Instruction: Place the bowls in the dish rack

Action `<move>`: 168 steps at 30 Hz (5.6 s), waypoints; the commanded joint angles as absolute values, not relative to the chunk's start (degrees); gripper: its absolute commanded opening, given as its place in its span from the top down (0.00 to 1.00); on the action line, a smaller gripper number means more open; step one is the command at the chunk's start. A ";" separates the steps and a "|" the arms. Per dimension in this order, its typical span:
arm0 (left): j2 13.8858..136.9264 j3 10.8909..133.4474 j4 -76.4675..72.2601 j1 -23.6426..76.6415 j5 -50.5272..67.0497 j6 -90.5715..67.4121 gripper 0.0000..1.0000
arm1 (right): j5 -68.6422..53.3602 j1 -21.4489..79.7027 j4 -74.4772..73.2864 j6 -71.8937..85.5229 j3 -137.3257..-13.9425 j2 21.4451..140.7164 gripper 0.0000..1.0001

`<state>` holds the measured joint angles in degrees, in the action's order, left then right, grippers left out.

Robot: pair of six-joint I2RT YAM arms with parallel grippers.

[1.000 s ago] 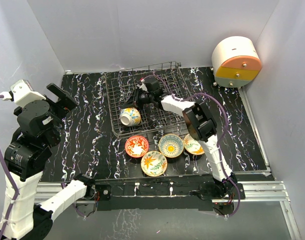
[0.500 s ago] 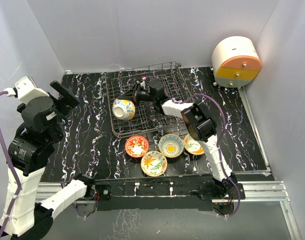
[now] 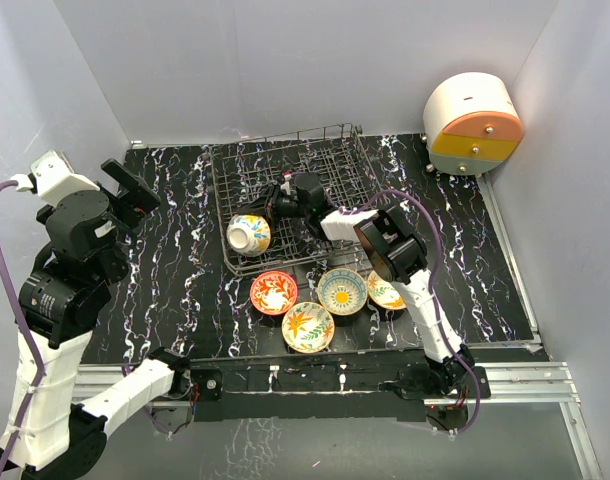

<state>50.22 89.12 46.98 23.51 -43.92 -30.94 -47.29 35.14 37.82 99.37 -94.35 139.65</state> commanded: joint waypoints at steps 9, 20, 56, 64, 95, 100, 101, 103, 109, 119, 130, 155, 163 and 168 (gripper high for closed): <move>50.61 89.23 46.58 23.82 -44.14 -32.32 0.03 | -47.45 35.16 42.76 102.82 -93.87 141.94 0.90; 50.33 89.04 46.50 23.80 -44.43 -32.30 0.03 | -47.03 34.89 31.48 95.18 -97.92 142.46 0.57; 50.29 88.37 44.90 23.82 -43.66 -29.44 0.03 | -25.04 36.07 -22.61 36.32 -114.67 138.61 0.02; 50.28 88.14 44.76 23.84 -43.60 -29.50 0.03 | -17.10 37.13 -29.25 27.93 -121.66 139.29 0.02; 52.00 90.00 43.73 23.82 -43.64 -28.77 0.03 | -4.23 47.09 -36.58 6.35 -102.08 104.51 0.01; 52.94 90.71 43.97 23.82 -42.33 -28.78 0.03 | -4.89 55.62 -41.34 5.78 -91.52 94.41 0.02; 53.02 90.96 43.95 23.82 -42.29 -28.89 0.03 | -4.06 57.34 -41.83 6.26 -89.78 92.73 0.03; 53.02 91.26 43.85 23.82 -42.15 -28.79 0.03 | -3.35 59.95 -41.86 7.91 -86.00 88.94 0.04; 52.75 91.31 46.03 23.82 -40.65 -30.87 0.03 | -0.50 64.68 -43.98 10.48 -76.00 83.88 0.09; 51.23 90.74 49.48 23.80 -40.40 -32.94 0.03 | 6.70 74.92 -38.97 18.14 -66.76 87.92 0.16; 48.49 89.83 52.66 23.82 -40.78 -34.54 0.03 | 12.37 75.41 -31.50 20.37 -62.10 93.38 0.17; 45.66 90.47 57.52 23.82 -43.15 -35.04 0.03 | 5.32 75.79 -30.87 19.73 -60.74 95.37 0.46; 45.06 90.99 59.13 23.82 -43.65 -36.40 0.03 | 5.82 76.38 -34.18 19.05 -62.90 94.32 0.92; 44.69 91.47 59.04 23.81 -43.95 -36.68 0.03 | -0.81 76.37 -40.38 18.49 -68.60 90.12 0.92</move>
<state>45.23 89.49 58.39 23.64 -42.26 -36.25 7.33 76.16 -37.69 18.09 -63.09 93.23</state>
